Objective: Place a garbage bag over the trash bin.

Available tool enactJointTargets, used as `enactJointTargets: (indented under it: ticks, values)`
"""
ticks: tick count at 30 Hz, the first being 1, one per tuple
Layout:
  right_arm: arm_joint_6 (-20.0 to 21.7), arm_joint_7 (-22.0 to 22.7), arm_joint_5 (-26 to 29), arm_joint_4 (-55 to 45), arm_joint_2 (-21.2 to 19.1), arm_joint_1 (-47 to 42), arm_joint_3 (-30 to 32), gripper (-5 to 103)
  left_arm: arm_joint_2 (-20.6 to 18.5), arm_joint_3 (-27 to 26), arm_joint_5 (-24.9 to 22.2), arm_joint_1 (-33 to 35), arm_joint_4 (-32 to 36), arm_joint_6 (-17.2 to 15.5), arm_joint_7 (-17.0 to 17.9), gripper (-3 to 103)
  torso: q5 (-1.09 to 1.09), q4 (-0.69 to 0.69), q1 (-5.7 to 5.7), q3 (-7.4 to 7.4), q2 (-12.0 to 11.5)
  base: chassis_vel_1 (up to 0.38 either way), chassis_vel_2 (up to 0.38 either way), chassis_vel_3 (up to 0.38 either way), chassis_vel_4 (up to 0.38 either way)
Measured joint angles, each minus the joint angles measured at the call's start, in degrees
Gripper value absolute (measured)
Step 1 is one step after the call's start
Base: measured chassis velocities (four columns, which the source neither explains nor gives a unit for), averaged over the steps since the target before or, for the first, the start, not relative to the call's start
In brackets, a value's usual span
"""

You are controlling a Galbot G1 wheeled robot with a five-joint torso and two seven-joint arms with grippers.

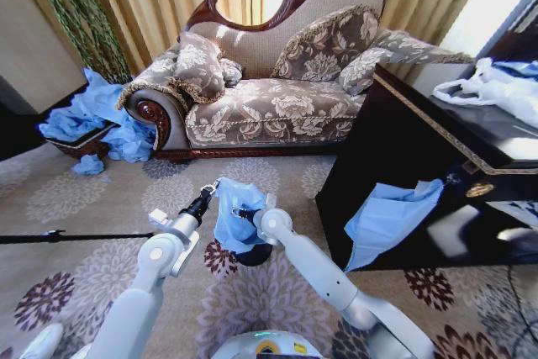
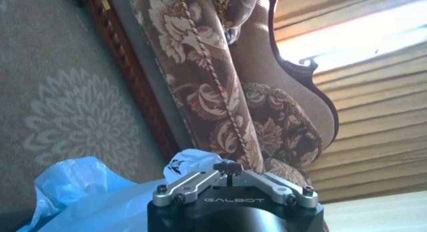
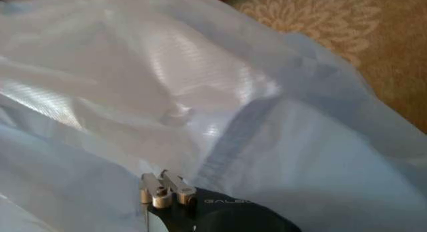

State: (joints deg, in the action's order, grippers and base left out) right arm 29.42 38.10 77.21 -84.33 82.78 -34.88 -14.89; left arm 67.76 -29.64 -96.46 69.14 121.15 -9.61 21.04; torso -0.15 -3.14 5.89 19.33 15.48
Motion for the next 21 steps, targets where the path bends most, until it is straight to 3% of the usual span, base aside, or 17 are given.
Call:
enactJointTargets:
  ticks: [5, 9, 11, 19, 21]
  values:
    - [0.50, 1.82, -0.10, -0.45, -0.88, -0.55, -0.71, 73, -0.14, -0.03, -0.07, -0.14, 0.47, -0.05, -0.16, 0, 0.00, -0.01, 0.00, 0.00, 0.00, 0.000, 0.000, 0.000, 0.000]
    - [0.85, 4.90, 1.80, -2.83, -2.50, -0.64, -1.26, 52, 0.16, 0.20, -0.03, -0.15, 0.49, -0.08, -0.36, 0, 0.00, -0.01, 0.00, 0.00, 0.00, 0.000, 0.000, 0.000, 0.000]
    - [0.88, 5.48, 2.28, -3.39, -2.78, -0.64, -1.38, 52, 0.30, 0.34, 0.04, -0.12, 0.52, -0.10, -0.36, 0, 0.00, -0.01, 0.00, 0.00, 0.00, 0.000, 0.000, 0.000, 0.000]
    - [1.38, 8.82, 3.15, -9.95, -7.21, -0.61, -2.07, 14, 0.30, 0.65, 0.10, -0.73, 0.42, -0.13, -0.41, 0, 0.01, -0.01, 0.00, 0.00, 0.00, 0.000, 0.000, 0.000, 0.000]
    - [1.37, 9.24, 3.47, -10.99, -7.61, -0.60, -2.19, 14, 0.27, 0.72, 0.08, -0.80, 0.38, -0.14, -0.41, 0, 0.01, -0.02, 0.00, 0.00, 0.00, 0.000, 0.000, 0.000, 0.000]
